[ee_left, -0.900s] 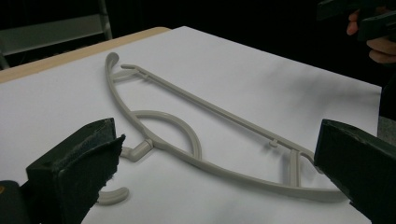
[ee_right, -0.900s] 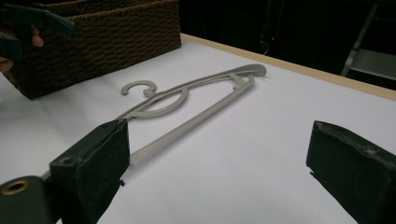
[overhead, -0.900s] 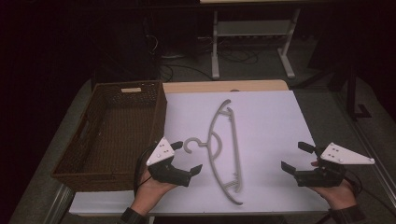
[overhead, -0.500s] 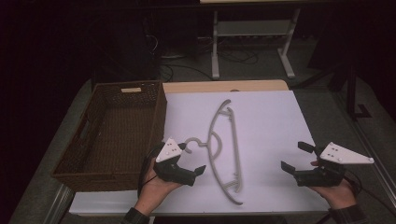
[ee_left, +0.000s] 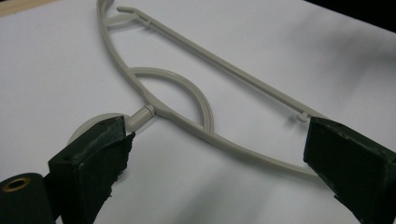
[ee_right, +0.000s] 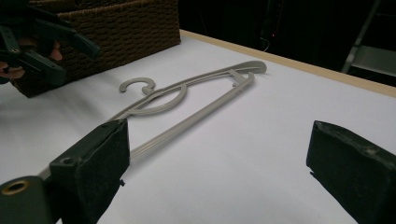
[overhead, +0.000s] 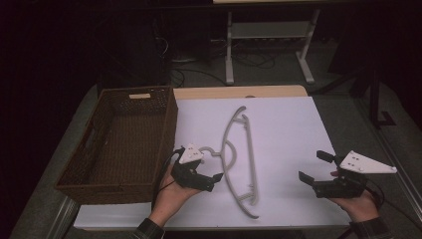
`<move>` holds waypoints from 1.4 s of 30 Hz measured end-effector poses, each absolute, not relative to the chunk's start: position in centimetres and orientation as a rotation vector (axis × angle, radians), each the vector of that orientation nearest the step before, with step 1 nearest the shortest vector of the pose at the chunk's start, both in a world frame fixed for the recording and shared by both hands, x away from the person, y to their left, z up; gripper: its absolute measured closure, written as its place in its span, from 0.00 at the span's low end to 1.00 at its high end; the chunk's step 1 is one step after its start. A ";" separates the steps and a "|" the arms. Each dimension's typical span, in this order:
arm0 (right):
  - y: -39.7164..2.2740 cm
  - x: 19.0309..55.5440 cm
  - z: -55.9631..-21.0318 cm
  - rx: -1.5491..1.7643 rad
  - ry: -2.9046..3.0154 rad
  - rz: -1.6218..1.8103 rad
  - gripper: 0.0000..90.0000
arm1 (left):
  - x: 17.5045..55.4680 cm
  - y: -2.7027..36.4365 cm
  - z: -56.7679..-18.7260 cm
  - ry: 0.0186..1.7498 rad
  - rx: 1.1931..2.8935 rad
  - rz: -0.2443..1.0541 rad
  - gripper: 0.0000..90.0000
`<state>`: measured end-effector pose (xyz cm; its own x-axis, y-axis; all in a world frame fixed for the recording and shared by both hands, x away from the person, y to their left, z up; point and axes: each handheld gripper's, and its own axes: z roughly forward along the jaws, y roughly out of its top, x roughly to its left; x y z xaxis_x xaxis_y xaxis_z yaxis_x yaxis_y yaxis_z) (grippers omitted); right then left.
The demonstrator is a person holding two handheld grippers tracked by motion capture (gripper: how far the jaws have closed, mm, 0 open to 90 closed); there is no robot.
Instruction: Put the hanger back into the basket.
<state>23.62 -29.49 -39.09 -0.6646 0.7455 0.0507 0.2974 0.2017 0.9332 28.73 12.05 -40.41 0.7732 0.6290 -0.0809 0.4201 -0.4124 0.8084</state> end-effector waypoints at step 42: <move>-29.3 23.9 -39.2 0.970 2.085 1.450 0.06 | 32.2 6.6 -43.9 0.857 2.350 0.198 0.42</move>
<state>23.90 -29.26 -39.25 -0.6683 0.7423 0.0491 0.3042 0.2124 0.9286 32.23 6.58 -43.89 0.7778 0.6248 -0.0683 0.5313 -0.5955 0.6026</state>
